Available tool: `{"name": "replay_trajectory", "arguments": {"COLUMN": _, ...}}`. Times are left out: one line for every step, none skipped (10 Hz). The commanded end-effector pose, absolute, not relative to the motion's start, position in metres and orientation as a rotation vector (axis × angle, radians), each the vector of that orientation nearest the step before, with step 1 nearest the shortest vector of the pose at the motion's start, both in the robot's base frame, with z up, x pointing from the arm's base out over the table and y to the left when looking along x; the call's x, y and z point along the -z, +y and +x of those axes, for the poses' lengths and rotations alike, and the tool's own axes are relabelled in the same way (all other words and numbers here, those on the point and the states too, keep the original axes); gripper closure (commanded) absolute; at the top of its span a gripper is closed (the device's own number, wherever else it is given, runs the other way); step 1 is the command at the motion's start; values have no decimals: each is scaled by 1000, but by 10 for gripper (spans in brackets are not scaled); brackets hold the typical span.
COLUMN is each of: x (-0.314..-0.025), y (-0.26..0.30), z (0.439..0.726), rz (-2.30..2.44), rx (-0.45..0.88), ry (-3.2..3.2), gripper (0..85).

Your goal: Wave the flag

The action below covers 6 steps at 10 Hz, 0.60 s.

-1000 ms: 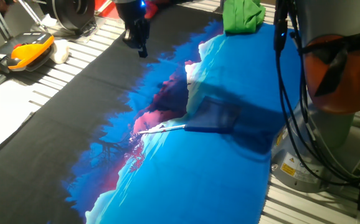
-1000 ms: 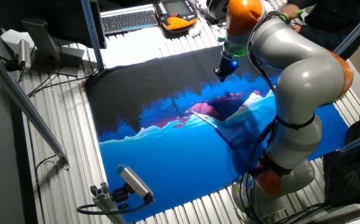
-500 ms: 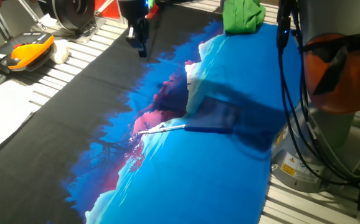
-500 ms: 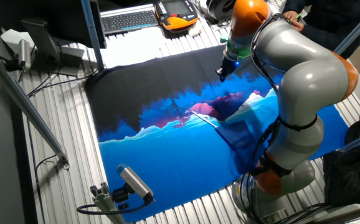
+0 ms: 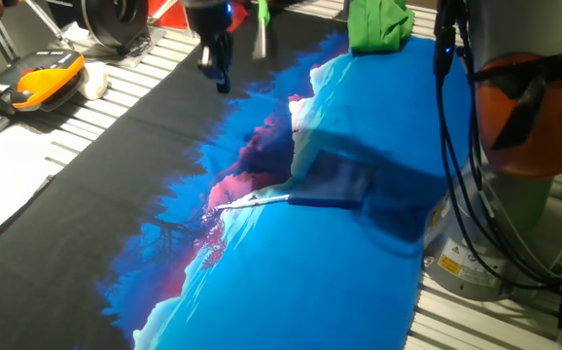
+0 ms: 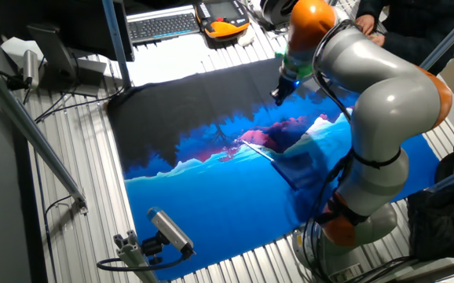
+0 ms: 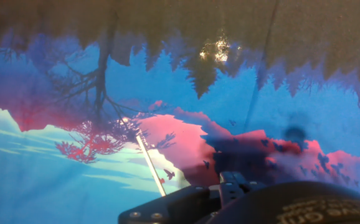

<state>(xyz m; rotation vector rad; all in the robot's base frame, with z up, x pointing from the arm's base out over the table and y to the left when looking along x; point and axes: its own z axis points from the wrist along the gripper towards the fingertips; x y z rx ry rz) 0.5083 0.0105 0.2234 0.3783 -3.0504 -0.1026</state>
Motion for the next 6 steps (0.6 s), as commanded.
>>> {"name": "replay_trajectory", "arguments": {"x": -216, "y": 15, "z": 507, "rz": 372, "rx": 99, "ry": -3053, "gripper": 680}}
{"name": "replay_trajectory", "arguments": {"x": -209, "y": 20, "z": 505, "rz": 374, "rx": 88, "ry": -3048, "gripper": 510}}
{"name": "replay_trajectory", "arguments": {"x": -203, "y": 24, "z": 503, "rz": 391, "rx": 91, "ry": -3049, "gripper": 510}}
{"name": "replay_trajectory", "arguments": {"x": -194, "y": 31, "z": 500, "rz": 393, "rx": 103, "ry": -3061, "gripper": 510}}
{"name": "replay_trajectory", "arguments": {"x": -185, "y": 37, "z": 495, "rz": 397, "rx": 100, "ry": -3086, "gripper": 510}}
{"name": "replay_trajectory", "arguments": {"x": -176, "y": 42, "z": 491, "rz": 392, "rx": 105, "ry": -3099, "gripper": 510}}
